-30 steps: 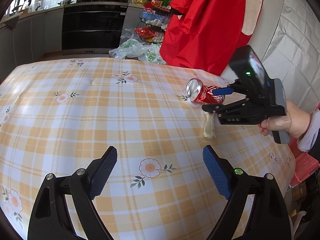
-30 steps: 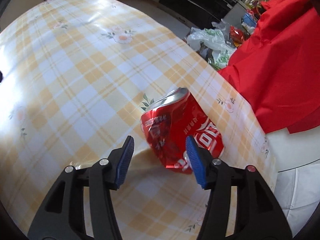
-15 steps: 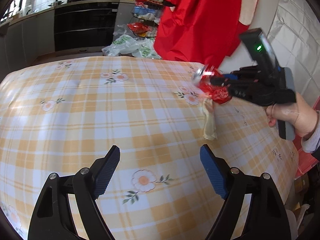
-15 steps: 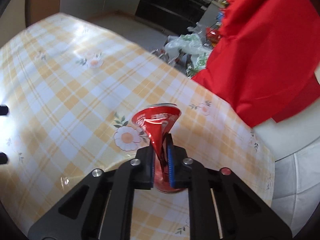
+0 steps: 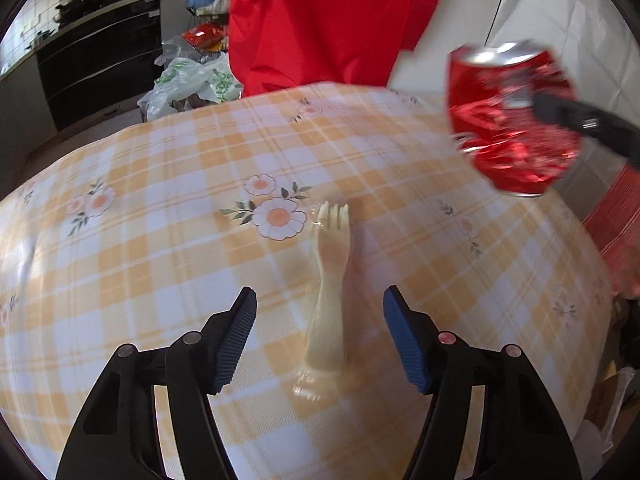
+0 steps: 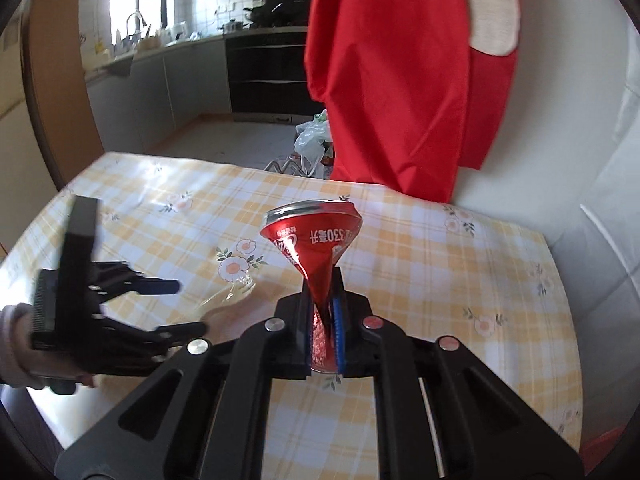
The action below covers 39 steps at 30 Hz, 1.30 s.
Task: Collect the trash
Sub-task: 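Lift the can with the right gripper while the left grasps the white plastic spoon, then carry the spoon over the bin and open the left gripper while the right holds the can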
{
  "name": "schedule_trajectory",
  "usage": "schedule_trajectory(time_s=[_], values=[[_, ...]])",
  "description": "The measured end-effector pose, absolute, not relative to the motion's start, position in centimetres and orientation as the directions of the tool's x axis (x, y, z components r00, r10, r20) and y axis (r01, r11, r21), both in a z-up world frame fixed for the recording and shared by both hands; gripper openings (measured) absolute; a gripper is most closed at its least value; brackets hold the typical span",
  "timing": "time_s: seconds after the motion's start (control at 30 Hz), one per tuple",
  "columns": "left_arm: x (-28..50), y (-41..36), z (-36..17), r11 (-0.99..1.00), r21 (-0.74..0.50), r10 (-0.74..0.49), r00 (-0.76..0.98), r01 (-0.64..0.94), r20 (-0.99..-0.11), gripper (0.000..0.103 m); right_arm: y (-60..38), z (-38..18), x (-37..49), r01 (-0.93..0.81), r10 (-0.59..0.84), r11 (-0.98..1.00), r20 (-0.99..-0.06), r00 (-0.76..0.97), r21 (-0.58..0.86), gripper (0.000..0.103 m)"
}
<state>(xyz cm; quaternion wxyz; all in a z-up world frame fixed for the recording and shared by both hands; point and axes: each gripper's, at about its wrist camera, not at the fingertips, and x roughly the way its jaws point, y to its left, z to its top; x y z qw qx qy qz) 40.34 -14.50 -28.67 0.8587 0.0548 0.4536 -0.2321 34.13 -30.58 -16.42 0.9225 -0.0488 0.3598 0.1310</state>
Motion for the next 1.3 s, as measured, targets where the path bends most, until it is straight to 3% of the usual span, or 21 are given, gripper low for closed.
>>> schedule_trajectory(time_s=[0.07,0.13,0.17,0.2,0.53,0.83,1.3], values=[[40.9,-15.3,-29.5,0.896,-0.1,-0.317,0.467,0.432,-0.825,0.057,-31.8,-16.0,32.9,-0.255,0.229,0.965,-0.666,0.71,0.06,0.011],[40.6,-15.4,-29.6,0.904,-0.088,-0.303,0.482,0.418,-0.822,0.042,-32.6,-15.7,31.7,-0.245,0.246,0.965,-0.653,0.716,0.095,0.011],[40.5,-15.5,-29.5,0.909,-0.076,-0.288,0.486,0.41,-0.825,0.019,-32.9,-15.4,31.0,-0.244,0.255,0.964,-0.647,0.719,0.108,0.011],[40.4,-15.4,-29.5,0.909,-0.086,-0.292,0.475,0.408,-0.83,0.016,-33.1,-15.2,30.3,-0.243,0.261,0.963,-0.643,0.72,0.118,0.011],[34.2,-12.1,-24.3,0.903,-0.186,-0.383,0.53,0.388,-0.756,0.013,-33.1,-12.9,23.8,-0.243,0.318,0.948,-0.574,0.755,0.206,0.011],[26.3,-9.3,-20.2,0.891,-0.181,-0.413,0.575,0.417,-0.707,0.013,-30.6,-11.6,18.1,-0.262,0.377,0.923,-0.523,0.764,0.282,0.011],[13.1,-3.6,-13.6,0.864,-0.287,-0.497,0.604,0.414,-0.623,0.012,-27.3,-8.6,9.3,-0.318,0.43,0.899,-0.471,0.771,0.301,0.011]])
